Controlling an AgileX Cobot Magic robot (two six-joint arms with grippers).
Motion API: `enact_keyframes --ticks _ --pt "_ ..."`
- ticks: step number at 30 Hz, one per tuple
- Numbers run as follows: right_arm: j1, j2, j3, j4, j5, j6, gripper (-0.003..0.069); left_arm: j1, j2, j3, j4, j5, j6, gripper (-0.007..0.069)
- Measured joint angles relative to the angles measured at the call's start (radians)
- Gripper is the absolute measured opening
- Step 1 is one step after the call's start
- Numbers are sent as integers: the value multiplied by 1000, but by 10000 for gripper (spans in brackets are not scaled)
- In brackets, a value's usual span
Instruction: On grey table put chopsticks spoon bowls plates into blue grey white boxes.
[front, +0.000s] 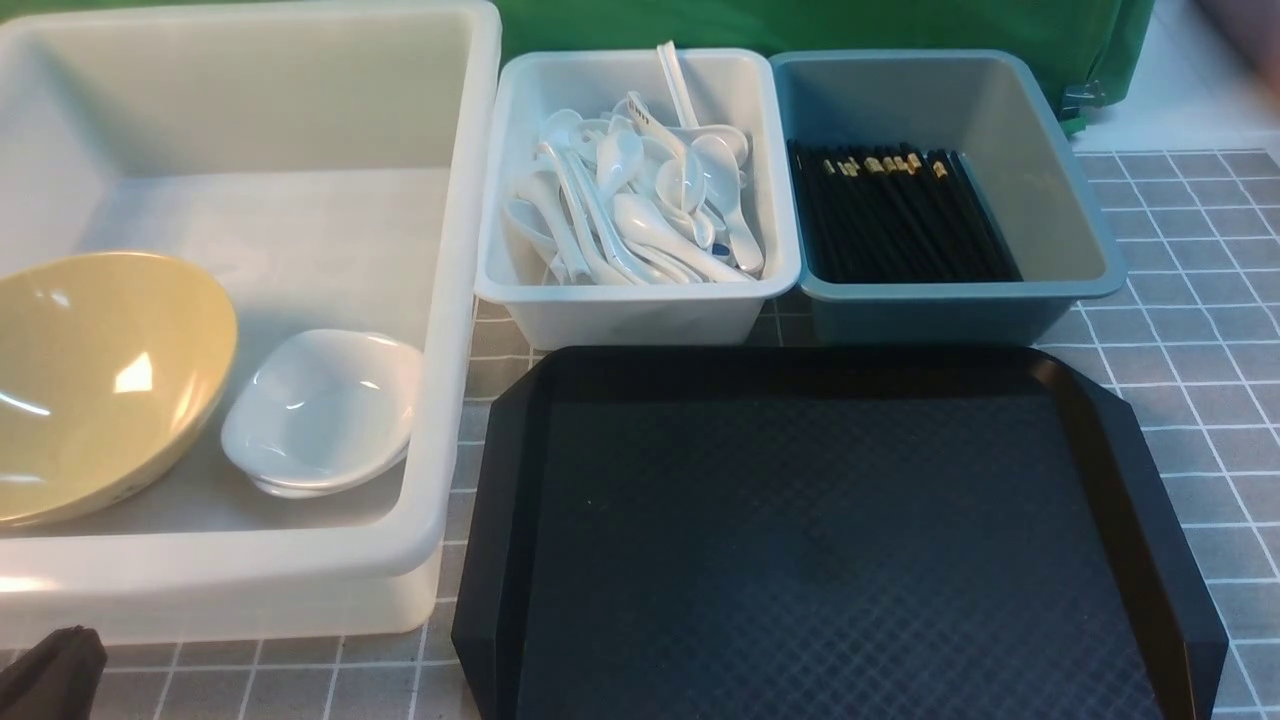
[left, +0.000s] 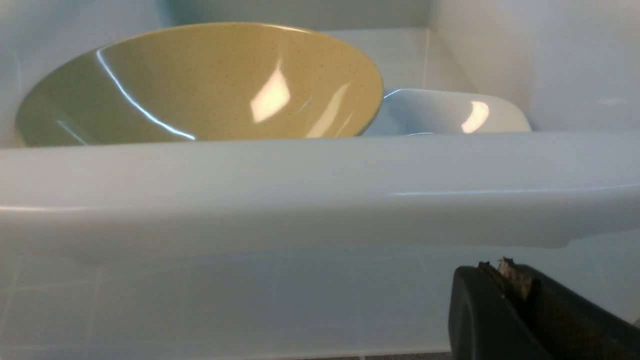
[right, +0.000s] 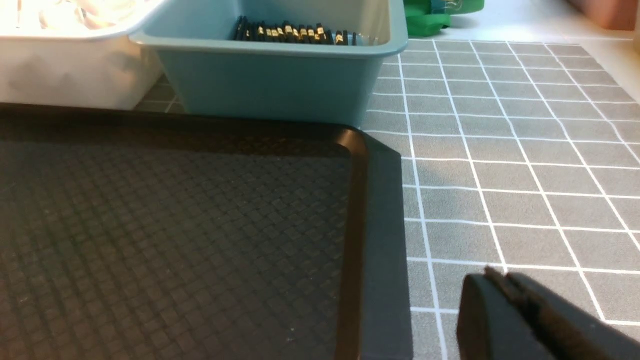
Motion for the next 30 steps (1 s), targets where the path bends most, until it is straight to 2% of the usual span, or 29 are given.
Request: enact_keyframes --ticks 30 --pt "0 0 0 0 0 0 78 0 0 1 -4 -4 0 -8"
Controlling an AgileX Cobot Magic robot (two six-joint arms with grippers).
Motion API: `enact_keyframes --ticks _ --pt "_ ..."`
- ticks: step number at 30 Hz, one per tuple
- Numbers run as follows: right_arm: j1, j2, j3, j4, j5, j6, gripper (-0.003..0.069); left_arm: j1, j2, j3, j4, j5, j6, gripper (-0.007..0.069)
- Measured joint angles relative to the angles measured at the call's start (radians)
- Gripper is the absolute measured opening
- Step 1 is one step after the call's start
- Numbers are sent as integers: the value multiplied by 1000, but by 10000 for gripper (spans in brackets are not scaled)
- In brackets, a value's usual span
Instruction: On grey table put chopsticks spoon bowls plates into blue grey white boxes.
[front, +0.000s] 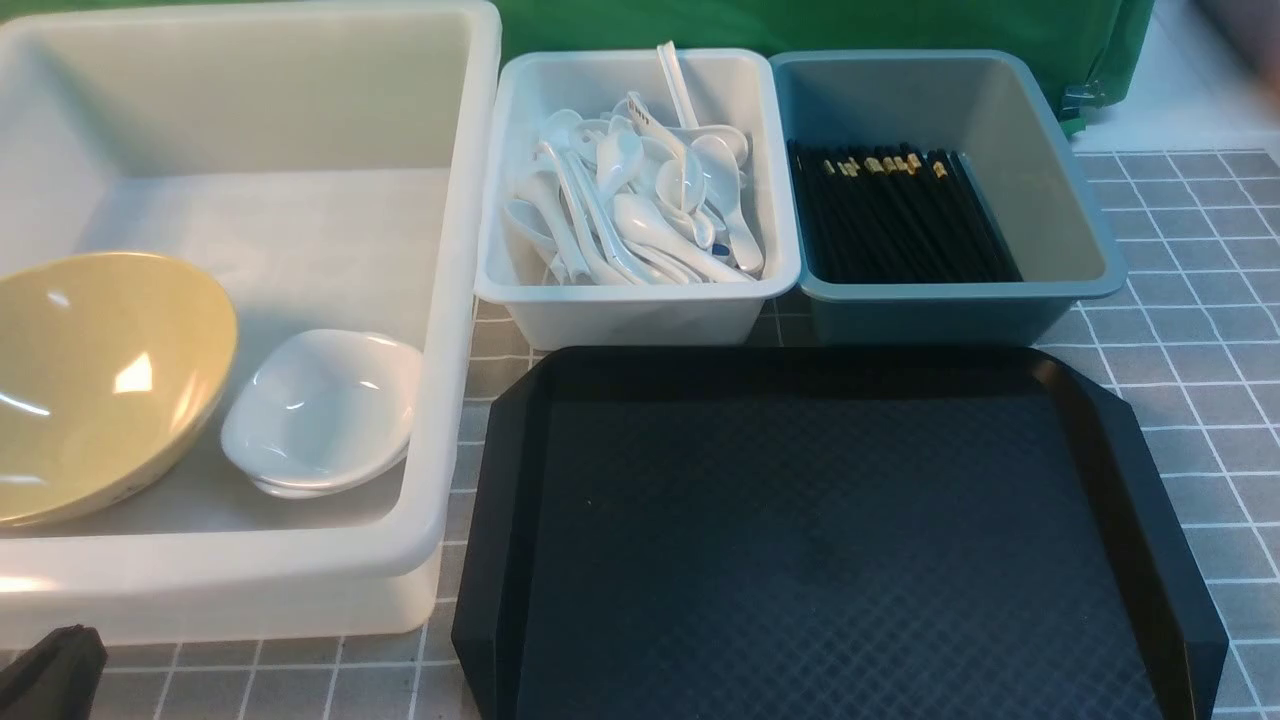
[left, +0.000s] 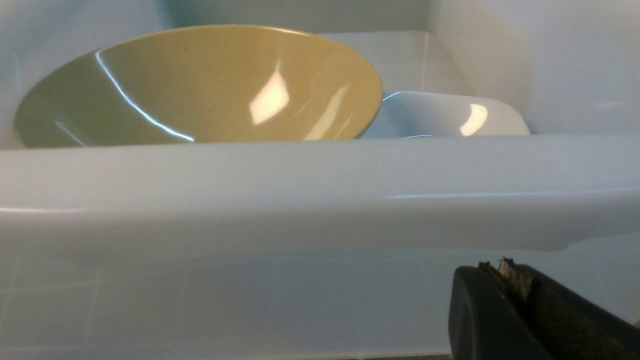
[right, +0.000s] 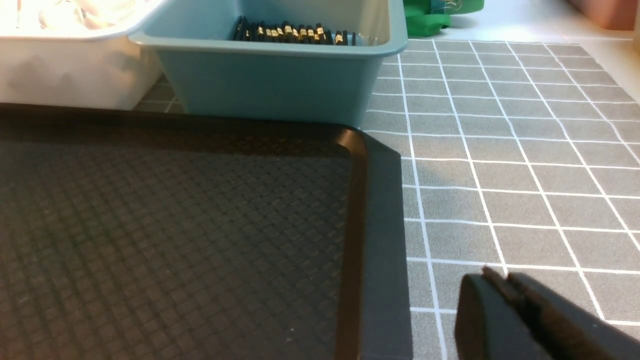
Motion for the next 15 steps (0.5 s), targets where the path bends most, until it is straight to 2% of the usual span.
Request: enact_keyframes --ticks 15 --pt "0 0 0 0 0 0 88 0 0 0 -1 -2 0 -8"
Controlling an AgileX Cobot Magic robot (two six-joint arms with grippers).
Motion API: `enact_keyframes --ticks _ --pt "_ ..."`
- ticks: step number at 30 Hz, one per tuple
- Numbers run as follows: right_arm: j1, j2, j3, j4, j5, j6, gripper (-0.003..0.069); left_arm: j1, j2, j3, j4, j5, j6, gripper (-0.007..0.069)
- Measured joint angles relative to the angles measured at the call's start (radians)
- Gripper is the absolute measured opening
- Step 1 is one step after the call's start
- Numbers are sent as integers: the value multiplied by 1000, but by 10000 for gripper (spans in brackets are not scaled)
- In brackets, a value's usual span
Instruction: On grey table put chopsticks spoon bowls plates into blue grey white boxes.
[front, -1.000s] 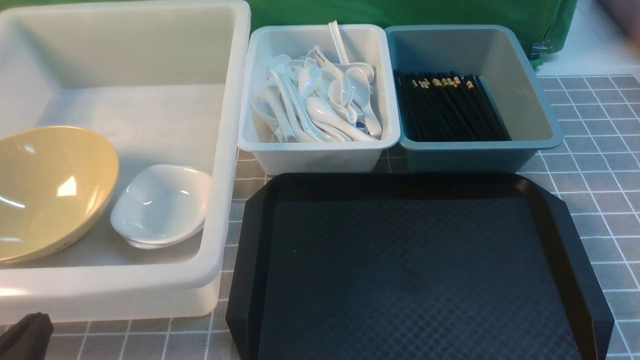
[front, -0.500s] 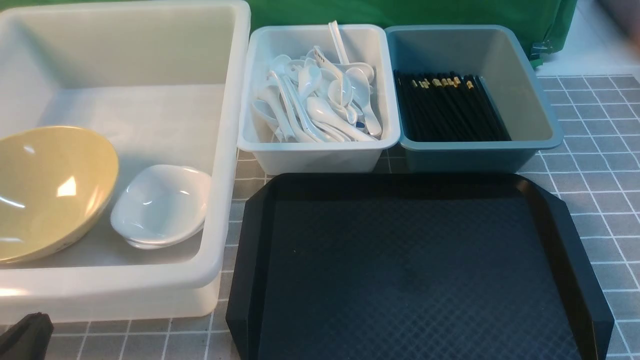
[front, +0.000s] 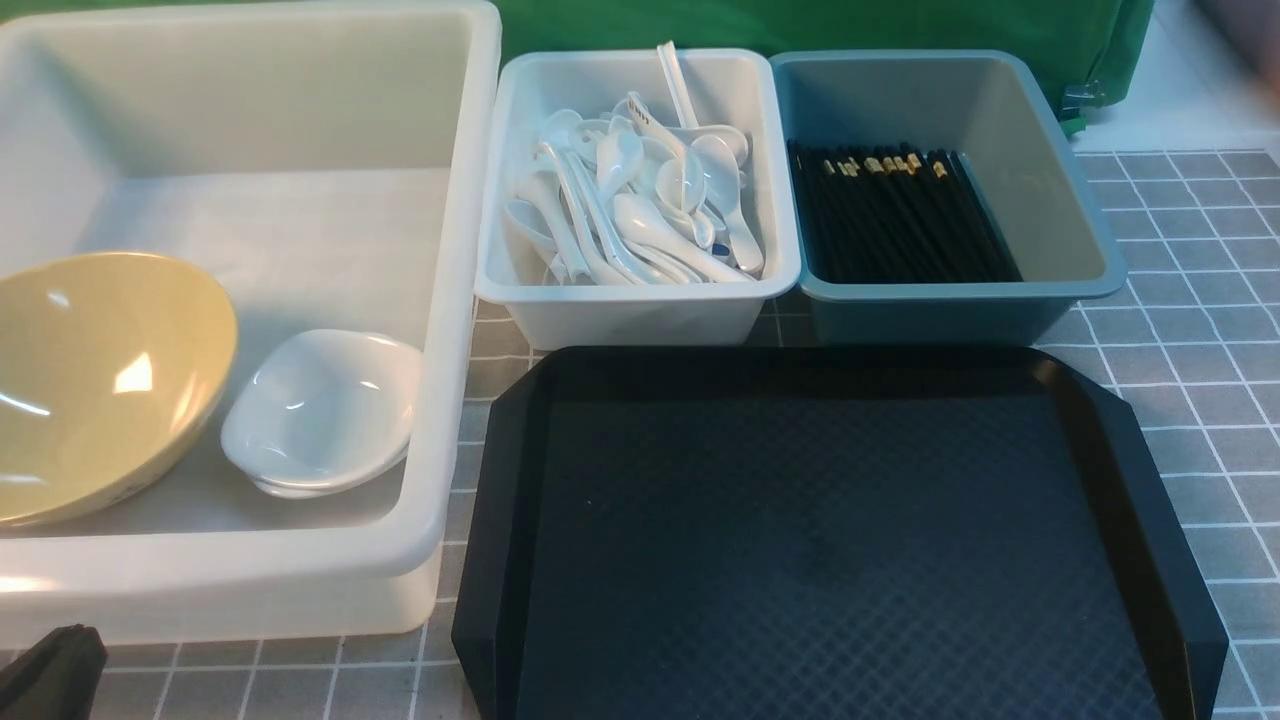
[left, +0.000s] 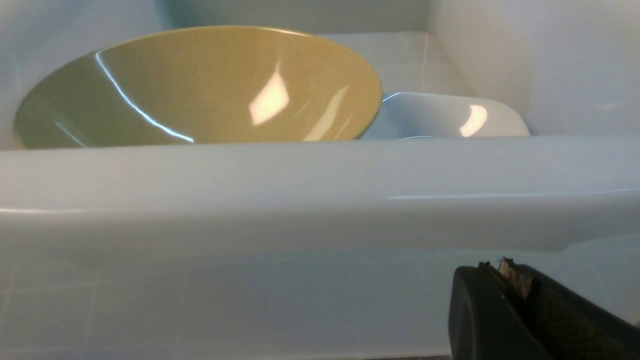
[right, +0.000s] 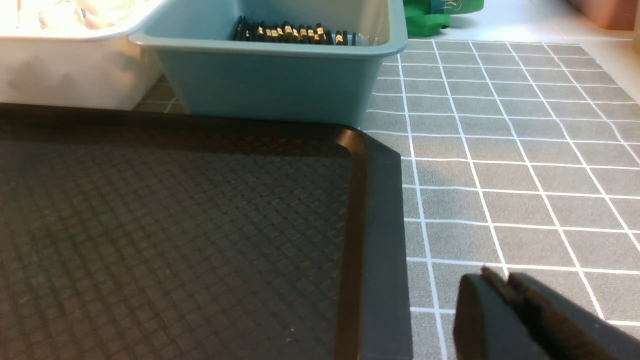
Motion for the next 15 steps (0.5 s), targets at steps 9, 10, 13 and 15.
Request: enact_keyframes --ticks 9,10,13,15 --pt "0 0 0 0 0 0 97 0 0 1 0 -1 0 -8" --pt "0 0 0 0 0 0 98 0 0 1 0 -1 0 -8" --pt "0 0 0 0 0 0 97 0 0 1 0 -1 0 -8" --pt "0 0 0 0 0 0 97 0 0 1 0 -1 0 -8"
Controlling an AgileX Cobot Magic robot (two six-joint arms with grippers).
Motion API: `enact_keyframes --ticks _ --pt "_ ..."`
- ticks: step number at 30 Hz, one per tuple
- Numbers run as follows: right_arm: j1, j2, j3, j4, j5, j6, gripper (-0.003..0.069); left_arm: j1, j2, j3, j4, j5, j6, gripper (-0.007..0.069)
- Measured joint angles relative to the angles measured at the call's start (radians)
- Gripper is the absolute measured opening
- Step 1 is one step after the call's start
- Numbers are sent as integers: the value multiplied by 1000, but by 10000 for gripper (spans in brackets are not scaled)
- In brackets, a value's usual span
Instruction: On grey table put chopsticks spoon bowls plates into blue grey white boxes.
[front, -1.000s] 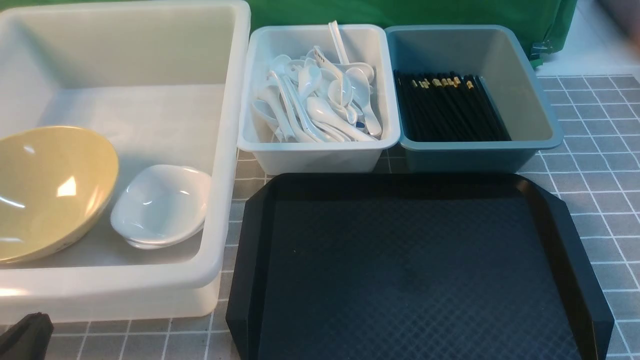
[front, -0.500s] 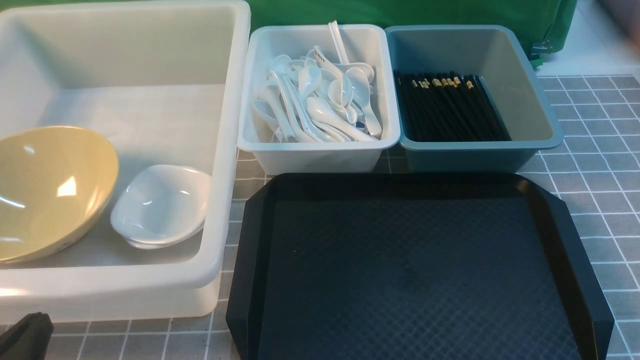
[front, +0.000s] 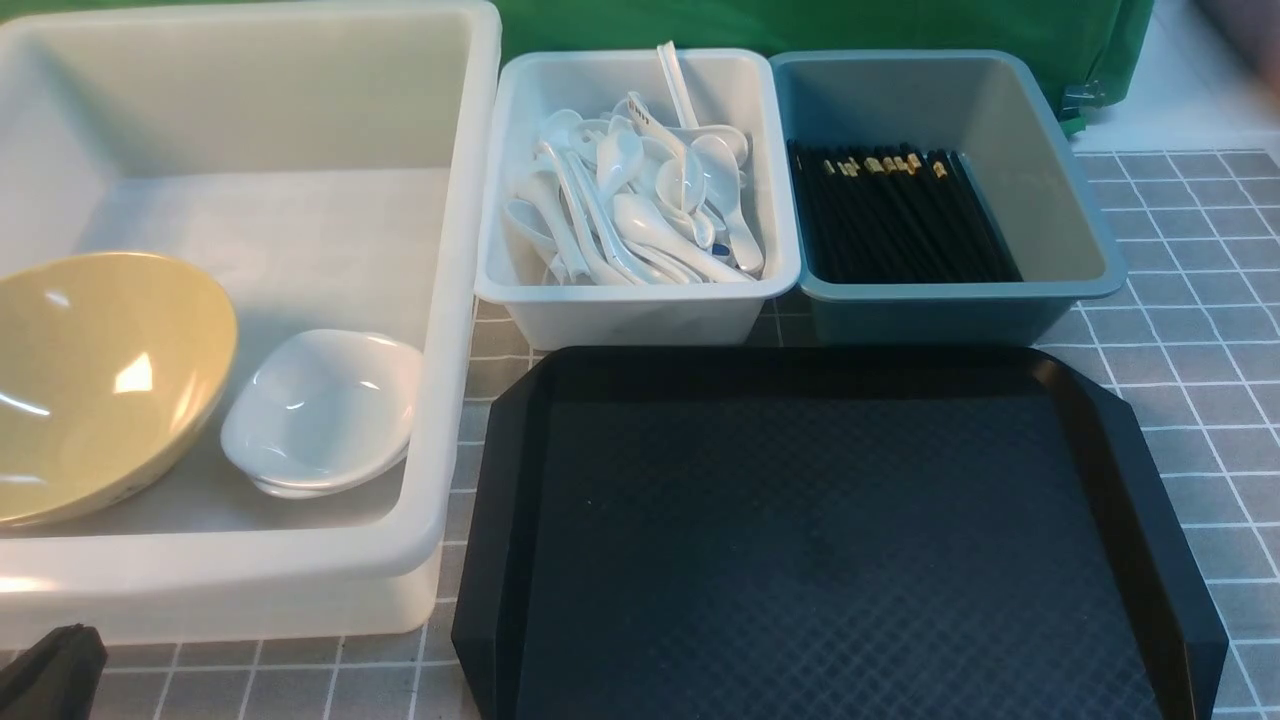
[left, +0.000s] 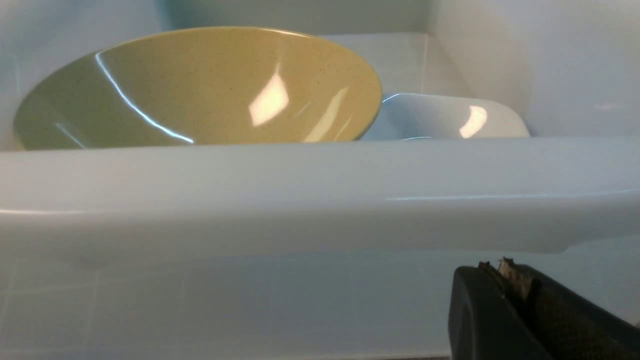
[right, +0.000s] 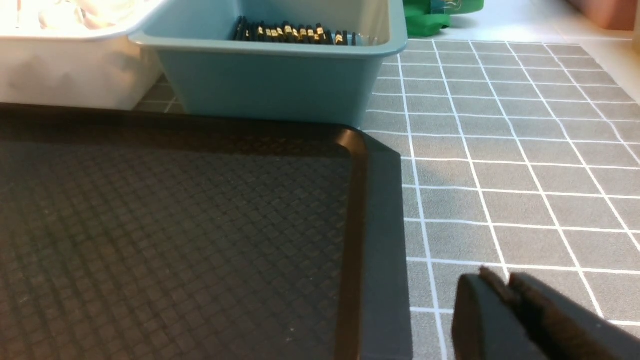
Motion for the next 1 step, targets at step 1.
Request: enact_keyframes --ticks 1 --pt "0 0 0 0 0 0 97 0 0 0 0 0 0 -8"
